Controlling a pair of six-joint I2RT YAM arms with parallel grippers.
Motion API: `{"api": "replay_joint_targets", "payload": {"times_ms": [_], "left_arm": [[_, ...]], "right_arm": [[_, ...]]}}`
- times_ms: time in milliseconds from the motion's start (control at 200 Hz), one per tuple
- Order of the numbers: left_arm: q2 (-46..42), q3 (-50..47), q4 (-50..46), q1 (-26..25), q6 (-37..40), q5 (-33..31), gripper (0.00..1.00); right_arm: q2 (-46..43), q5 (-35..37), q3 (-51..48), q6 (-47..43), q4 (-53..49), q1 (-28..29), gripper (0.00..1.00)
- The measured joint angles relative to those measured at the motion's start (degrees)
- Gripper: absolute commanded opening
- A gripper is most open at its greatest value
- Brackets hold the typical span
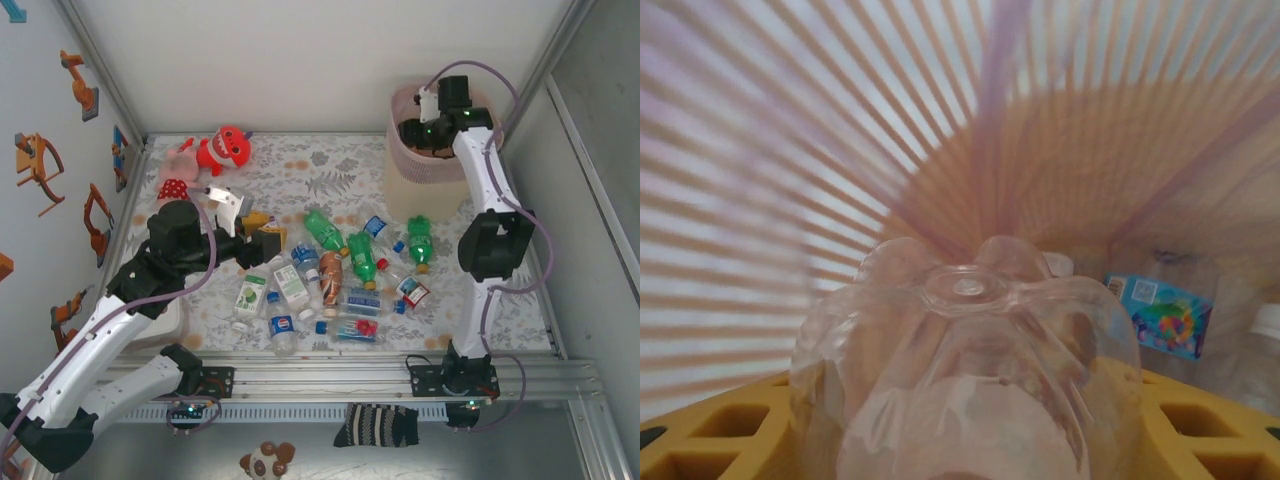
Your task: Put the plastic bottles in the bin
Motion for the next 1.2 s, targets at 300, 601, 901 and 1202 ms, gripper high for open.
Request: {"api": "replay_joint_targets", "payload": {"times_ms": [300, 601, 901, 1202], "left_arm": [[0.0, -0.6, -2.6, 0.0, -0.9, -3.5, 0.63], [1.9, -0.5, -6.0, 0.0, -2.7, -7.5, 0.61], [2.7, -0.5, -10.6, 0.0, -4.8, -11.0, 0.57], [4.2, -2.4, -16.2, 0.0, -6.9, -13.8, 0.57]], "right_arm": [[8.4, -1.8, -0.6, -0.4, -0.7, -0.5, 0.66], [9.2, -2.9, -0.9, -0.1, -1.3, -1.4, 0.77], [2.0, -4.5, -1.6, 1.8, -1.5, -2.3, 0.77], [-10.1, -4.6, -2.6, 4.2, 0.6, -2.7, 0.76]]}}
